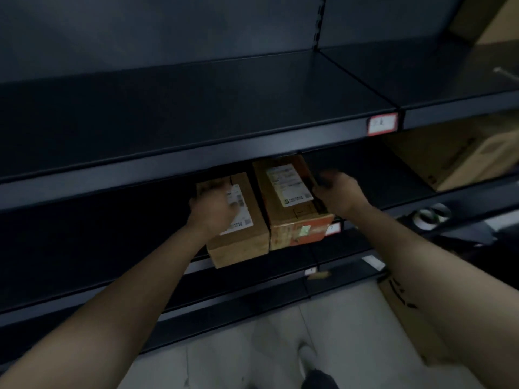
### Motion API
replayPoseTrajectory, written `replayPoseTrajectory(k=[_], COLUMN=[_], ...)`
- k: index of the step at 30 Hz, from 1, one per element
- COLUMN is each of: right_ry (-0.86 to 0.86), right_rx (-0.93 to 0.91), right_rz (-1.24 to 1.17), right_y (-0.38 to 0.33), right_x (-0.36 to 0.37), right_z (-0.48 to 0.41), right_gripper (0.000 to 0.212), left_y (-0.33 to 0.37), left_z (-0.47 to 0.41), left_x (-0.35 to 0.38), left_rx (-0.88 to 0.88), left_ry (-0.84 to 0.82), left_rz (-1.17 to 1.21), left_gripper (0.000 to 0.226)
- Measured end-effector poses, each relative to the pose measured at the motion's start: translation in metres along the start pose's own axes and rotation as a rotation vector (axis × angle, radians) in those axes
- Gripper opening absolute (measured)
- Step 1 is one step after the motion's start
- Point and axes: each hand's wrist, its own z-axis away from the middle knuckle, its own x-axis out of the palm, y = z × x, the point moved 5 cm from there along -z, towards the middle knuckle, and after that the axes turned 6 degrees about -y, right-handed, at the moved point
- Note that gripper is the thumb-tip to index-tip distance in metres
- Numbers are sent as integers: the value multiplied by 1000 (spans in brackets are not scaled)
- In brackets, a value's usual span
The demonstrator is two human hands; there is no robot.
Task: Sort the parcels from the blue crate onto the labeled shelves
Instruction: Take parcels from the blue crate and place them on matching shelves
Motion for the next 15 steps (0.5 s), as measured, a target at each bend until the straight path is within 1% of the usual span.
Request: replayPoseTrajectory(k=[2,3,6,8,10,11,13,15], right_ry=[6,24,115,230,340,368,424,487], right_rx=[-62,-61,11,33,60,92,185,291], right_rz=[238,330,620,782,869,895,931,955], right_y=[-16,-23,-34,-36,-29,-23,-5,16], right_x=[-13,-21,-53,-78,-104,-115,-139,-163], right_z=[29,45,93,128,166,186,223,261], right_gripper=[43,46,45,39,31,29,28,28], left_y=[49,75,148,192,231,249,285,322], left_z=[16,24,50,72,96,109,136,166], left_x=[8,10,9,10,15,19,29,41], left_rx=[242,351,623,798,973,1050,1189,1314], left_ry=[-90,-98,-25,-1,35,71,135,166], left_rz=[-68,-133,-344,-404,-444,-467,-485,-469], left_gripper=[38,39,39,38,37,36,34,32])
